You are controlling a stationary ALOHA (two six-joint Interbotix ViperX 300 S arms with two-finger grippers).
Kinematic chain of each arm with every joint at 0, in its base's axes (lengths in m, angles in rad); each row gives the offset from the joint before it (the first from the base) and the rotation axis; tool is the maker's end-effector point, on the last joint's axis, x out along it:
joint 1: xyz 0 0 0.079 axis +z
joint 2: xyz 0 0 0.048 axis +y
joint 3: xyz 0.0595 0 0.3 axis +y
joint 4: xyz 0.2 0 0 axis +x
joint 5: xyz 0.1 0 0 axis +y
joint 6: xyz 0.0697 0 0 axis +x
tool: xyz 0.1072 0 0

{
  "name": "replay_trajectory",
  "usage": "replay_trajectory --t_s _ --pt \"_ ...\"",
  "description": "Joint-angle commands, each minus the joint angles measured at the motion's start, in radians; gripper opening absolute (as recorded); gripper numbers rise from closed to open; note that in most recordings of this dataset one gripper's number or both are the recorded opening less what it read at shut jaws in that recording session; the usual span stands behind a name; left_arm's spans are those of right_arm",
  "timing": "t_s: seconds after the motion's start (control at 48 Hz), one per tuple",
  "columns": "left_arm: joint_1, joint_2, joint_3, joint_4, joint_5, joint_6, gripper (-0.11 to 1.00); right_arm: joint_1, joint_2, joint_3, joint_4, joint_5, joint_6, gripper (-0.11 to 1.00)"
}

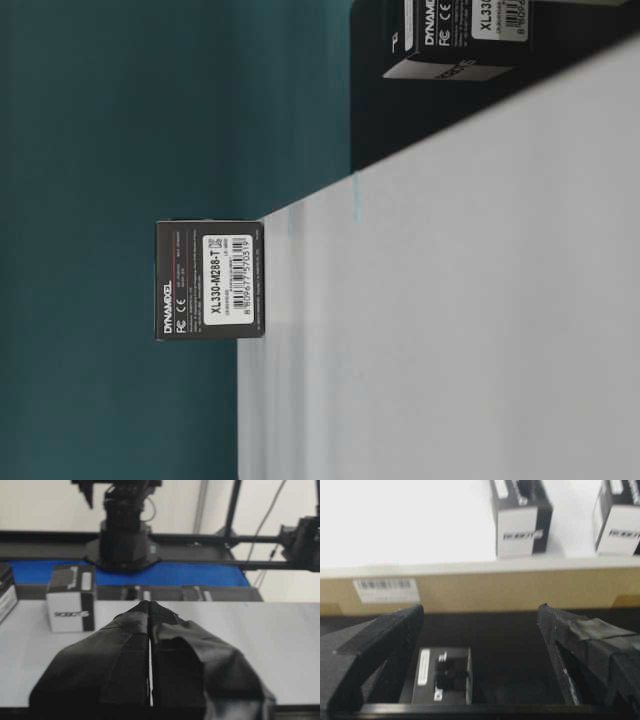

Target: Place the box from the black base onto the white base.

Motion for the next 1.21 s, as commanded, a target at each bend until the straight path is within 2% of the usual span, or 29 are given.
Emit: replay_trajectory --t_s 0.0,1.187 --pt "-0.005 0.005 -0.018 0.003 -0.021 -0.002 -0.04 0.005 0.009 -0.006 0.003 0.008 0.002 0.99" --pt "-0.005 0.028 0.018 0.002 -0.020 0.006 -0.04 0.018 -0.009 0.040 0.003 0.052 -0.002 0.99"
